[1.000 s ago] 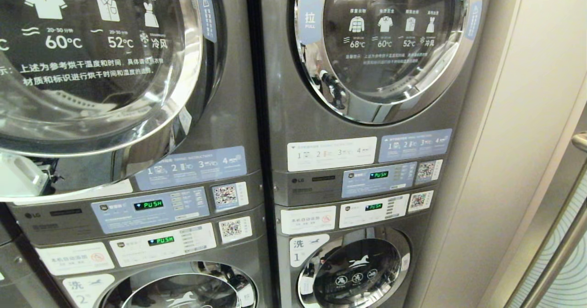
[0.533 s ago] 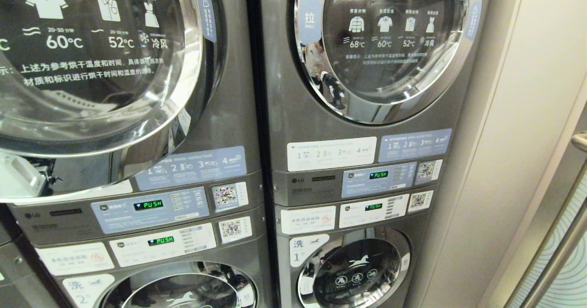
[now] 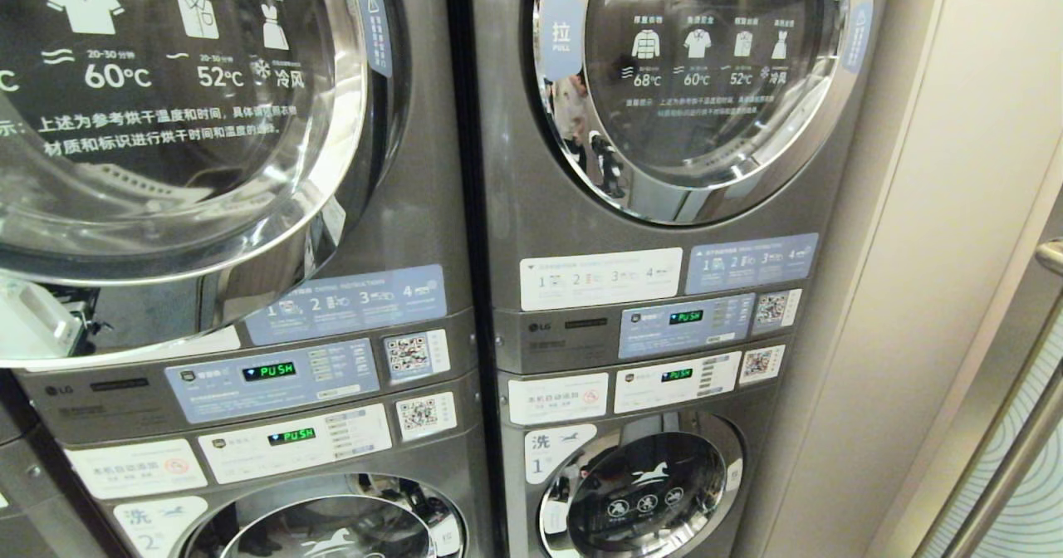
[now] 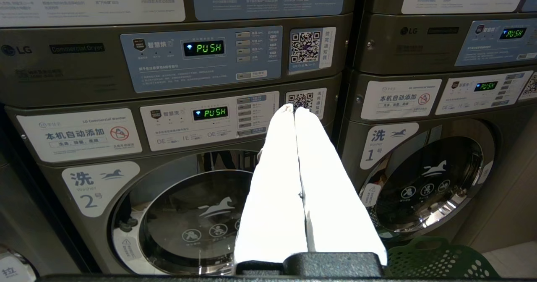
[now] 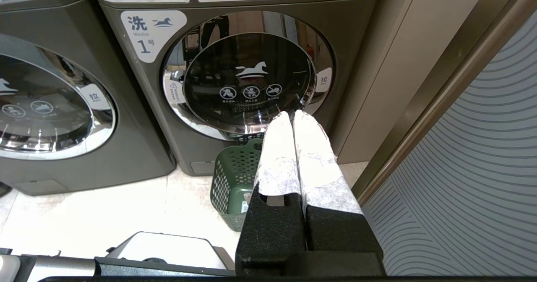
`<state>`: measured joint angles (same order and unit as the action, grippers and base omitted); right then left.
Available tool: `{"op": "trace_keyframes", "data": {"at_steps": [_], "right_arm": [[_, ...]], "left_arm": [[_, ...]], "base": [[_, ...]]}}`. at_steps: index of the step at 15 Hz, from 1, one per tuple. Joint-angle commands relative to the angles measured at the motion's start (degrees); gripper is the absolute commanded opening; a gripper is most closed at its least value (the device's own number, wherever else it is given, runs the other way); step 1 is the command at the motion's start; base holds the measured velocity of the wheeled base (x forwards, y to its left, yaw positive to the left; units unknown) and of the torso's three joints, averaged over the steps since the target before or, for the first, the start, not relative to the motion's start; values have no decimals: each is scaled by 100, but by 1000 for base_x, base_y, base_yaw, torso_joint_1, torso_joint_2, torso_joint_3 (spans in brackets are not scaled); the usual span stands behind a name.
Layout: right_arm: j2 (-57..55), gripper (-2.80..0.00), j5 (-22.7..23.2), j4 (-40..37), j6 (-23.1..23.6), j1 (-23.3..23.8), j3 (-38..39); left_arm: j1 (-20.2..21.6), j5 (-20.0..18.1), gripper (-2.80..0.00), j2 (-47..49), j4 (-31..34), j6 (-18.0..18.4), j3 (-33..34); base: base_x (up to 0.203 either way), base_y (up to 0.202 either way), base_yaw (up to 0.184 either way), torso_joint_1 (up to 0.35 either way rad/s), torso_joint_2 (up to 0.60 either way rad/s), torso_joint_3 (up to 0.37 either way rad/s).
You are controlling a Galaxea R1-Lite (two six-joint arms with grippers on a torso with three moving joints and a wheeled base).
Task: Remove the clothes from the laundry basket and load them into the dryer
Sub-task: Close the dryer
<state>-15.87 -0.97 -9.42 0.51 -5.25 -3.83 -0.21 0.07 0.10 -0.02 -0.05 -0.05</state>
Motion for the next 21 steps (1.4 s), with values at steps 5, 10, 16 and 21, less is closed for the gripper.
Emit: {"op": "trace_keyframes", "data": {"at_steps": [5,10,16,21], "right_arm": [[-4,-280,40,-11,115,-11,10],[-264,-280,13,175,-36,-10,78],[-617,-280,44,63,-69,41,30],[1331,-280,31,176,3,415,70]], "left_arm": [[3,1,-280,-1,0,-4,-2],[3,1,-280,-1,2,-4,-4],[3,1,-280,-1,0,-4,5],[3,-7,-280,-1,-4,14,-4]], "base": [[0,0,0,0,0,0],[0,0,0,0,0,0],[0,0,0,0,0,0],[0,0,0,0,0,0]]}}
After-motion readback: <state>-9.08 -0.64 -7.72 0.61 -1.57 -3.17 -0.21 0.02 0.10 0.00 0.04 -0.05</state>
